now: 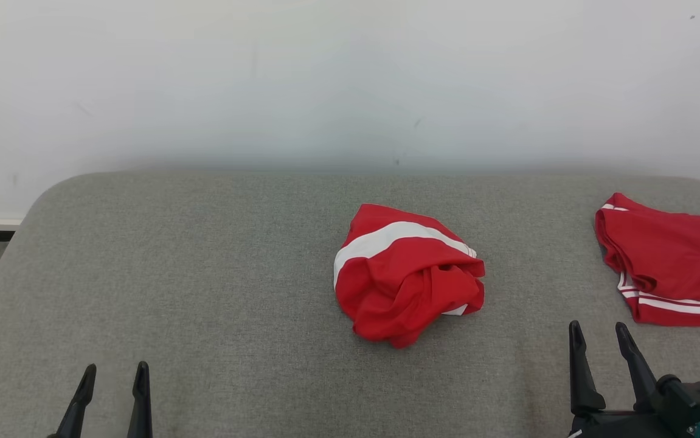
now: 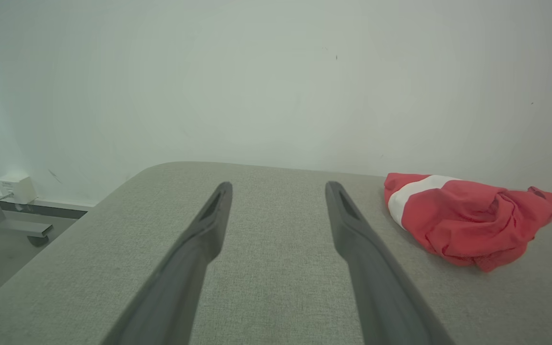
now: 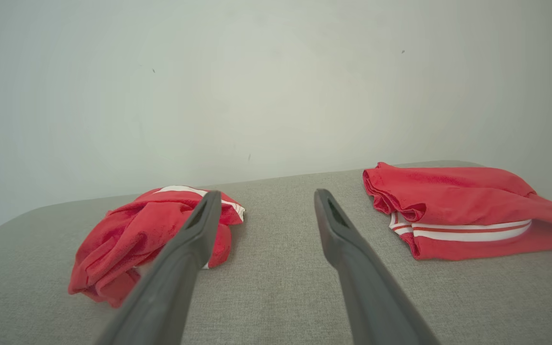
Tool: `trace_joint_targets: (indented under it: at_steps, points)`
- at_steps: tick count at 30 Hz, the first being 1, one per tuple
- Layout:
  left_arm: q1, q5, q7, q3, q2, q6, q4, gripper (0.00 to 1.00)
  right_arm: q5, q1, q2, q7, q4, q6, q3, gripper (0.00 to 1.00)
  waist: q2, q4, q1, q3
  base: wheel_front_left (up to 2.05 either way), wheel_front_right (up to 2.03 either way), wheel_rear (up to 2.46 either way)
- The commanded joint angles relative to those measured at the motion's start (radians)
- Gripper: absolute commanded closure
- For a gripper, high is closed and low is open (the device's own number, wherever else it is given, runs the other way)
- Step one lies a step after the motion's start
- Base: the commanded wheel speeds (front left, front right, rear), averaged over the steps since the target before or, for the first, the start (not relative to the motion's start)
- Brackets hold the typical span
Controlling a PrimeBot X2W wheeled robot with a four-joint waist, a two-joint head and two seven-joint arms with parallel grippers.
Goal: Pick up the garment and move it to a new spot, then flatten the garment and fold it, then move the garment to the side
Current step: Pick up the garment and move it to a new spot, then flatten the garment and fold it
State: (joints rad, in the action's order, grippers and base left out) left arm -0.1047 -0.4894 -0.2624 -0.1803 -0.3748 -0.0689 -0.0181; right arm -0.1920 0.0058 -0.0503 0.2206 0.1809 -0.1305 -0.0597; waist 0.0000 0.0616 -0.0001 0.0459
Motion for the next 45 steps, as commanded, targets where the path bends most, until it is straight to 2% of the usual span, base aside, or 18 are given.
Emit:
trace_joint_targets:
  at_steps: [1,6,26,45]
  points:
    - [-0.012,0.015,-0.003,0.009,0.008,0.006,-0.008,0.00,-0.007,0.015,-0.001,0.002,0.003,0.000,0.000,0.00,0.0000,-0.003,0.0001,-0.001,0.00,0.00,0.00]
    - [-0.038,0.036,-0.003,0.035,0.041,0.015,-0.012,0.00,-0.013,0.022,-0.001,0.000,0.010,0.000,0.002,0.00,0.0000,-0.011,0.0001,-0.006,0.00,0.00,0.00]
    - [-0.063,0.120,-0.003,0.106,0.098,0.084,0.030,0.00,-0.024,0.023,-0.006,0.001,0.038,0.000,-0.002,0.00,0.0000,-0.034,0.0001,-0.003,0.00,0.00,0.00]
    - [-0.075,0.171,-0.003,0.139,0.133,0.112,0.038,0.00,-0.030,0.029,-0.003,0.008,0.053,0.000,-0.003,0.00,0.0000,-0.030,0.0001,-0.003,0.00,0.00,0.00]
